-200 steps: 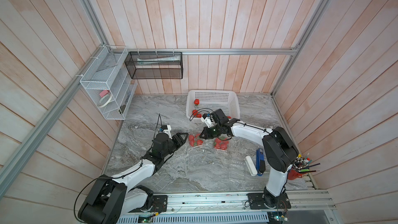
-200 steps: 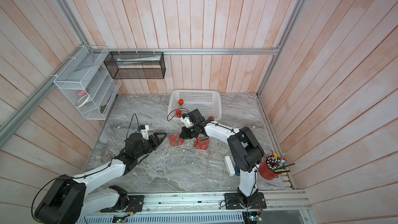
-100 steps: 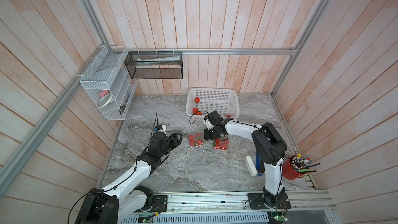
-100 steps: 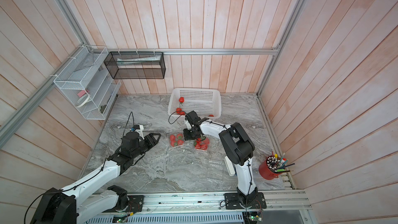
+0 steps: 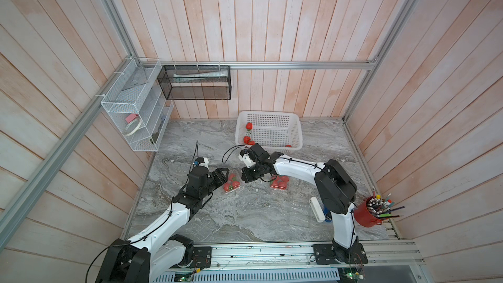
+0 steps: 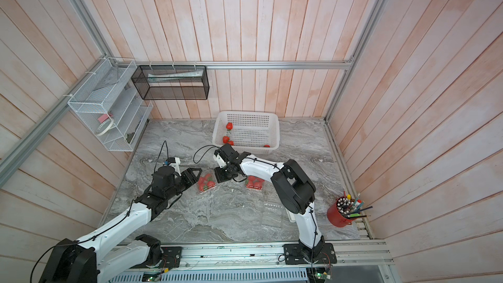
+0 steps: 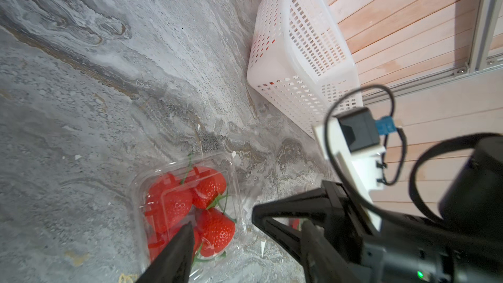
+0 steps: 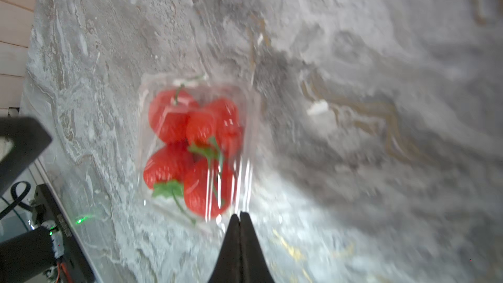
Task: Pack strawberries into containers
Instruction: Move the packing box to the center of the board.
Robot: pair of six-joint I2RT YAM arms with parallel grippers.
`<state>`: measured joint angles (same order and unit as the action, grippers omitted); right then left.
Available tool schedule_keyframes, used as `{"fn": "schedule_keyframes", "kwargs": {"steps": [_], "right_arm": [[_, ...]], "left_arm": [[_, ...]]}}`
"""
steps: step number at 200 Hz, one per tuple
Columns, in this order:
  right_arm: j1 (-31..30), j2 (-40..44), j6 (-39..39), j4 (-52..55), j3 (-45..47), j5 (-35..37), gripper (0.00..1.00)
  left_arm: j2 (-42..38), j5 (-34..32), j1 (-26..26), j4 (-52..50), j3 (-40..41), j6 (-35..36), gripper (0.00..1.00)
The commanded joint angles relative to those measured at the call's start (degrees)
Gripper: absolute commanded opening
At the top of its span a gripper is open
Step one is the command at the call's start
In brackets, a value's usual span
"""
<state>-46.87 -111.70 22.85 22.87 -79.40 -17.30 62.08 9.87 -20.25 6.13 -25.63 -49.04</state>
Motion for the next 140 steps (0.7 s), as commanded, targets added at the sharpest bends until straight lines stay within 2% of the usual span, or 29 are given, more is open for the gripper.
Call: {"fn": "schedule_keyframes", "kwargs": {"steps": [1,31,59,94,140], "right_arm": [[2.76,11.0,1.66,5.15,5.34,5.65,0.07],[6.93,21.68,5.0,10.18,16.82,11.48,0.06],[13.1,27.45,6.09,9.8,25.95,13.12,0.06],[18.25,24.36,3.51,7.97,27.62,14.22,0.06],[20.22,18.95,1.95,4.65,25.56,13.53,0.06]], "left_arm": [[3.68,1.0,-2.83,3.75,-3.8,2.01,0.65],[11.11,-0.55,-10.86,5.47,-10.07,4.43,0.65],[14.27,1.11,-12.49,9.26,-10.48,2.61,0.65],[12.43,-0.29,-12.58,7.25,-10.1,3.01,0.65],[10.23,-2.81,-12.53,5.16,-9.45,4.1,0.65]]}}
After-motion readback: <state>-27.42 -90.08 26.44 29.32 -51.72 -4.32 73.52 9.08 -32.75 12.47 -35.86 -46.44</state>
